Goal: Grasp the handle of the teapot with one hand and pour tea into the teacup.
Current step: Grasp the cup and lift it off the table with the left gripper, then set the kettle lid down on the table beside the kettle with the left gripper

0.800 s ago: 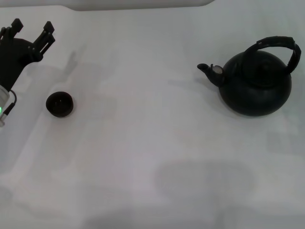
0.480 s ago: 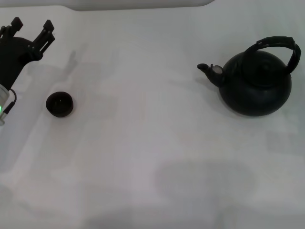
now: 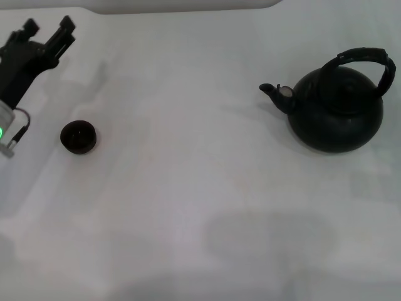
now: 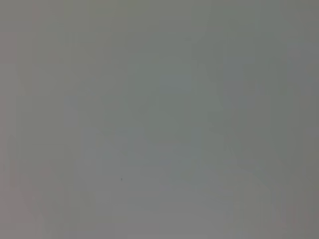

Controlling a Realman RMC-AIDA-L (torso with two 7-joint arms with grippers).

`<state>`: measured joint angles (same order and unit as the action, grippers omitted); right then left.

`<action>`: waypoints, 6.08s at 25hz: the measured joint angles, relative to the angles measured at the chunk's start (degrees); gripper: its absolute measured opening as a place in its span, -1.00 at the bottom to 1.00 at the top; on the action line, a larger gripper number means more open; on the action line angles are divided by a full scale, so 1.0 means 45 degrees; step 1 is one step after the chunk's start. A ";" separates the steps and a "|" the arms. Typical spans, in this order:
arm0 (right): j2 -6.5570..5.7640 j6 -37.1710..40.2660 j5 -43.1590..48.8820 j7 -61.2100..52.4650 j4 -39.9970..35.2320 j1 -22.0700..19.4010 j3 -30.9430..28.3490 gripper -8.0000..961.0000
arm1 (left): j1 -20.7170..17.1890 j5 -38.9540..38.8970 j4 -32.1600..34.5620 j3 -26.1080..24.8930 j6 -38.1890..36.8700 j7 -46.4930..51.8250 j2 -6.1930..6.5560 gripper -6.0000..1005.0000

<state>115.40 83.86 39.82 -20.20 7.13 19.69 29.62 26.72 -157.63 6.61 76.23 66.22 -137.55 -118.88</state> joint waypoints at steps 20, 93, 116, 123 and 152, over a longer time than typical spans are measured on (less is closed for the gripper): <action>0.0000 -0.0176 -0.0001 -0.0043 -0.0080 0.0039 -0.0028 0.48 | -0.0264 1.8290 1.1529 -0.0486 -0.2309 1.7788 0.1406 0.73; -0.0001 -0.0562 -0.0042 -0.0044 -0.0140 0.0206 -0.0135 0.48 | 0.0782 2.8091 1.2322 -0.1978 0.2705 2.1052 0.0121 0.56; 0.0000 -0.0651 -0.0081 -0.0047 -0.0252 0.0250 -0.0136 0.48 | 0.3189 2.7119 1.2299 0.0466 0.2862 2.0739 0.0026 0.40; 0.0000 -0.0651 -0.0037 -0.0059 -0.0256 0.0315 -0.0134 0.48 | 0.4043 2.5679 1.1364 0.2806 0.1764 2.0848 -0.0025 0.40; 0.0020 -0.0690 -0.0001 -0.0083 -0.0158 0.0391 -0.0115 0.48 | 0.5105 2.3962 0.9534 0.5962 -0.0286 2.1255 -0.0030 0.40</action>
<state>115.49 80.76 39.81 -20.57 6.42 21.45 29.10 49.69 -49.81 49.52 103.06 64.93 -41.91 -119.01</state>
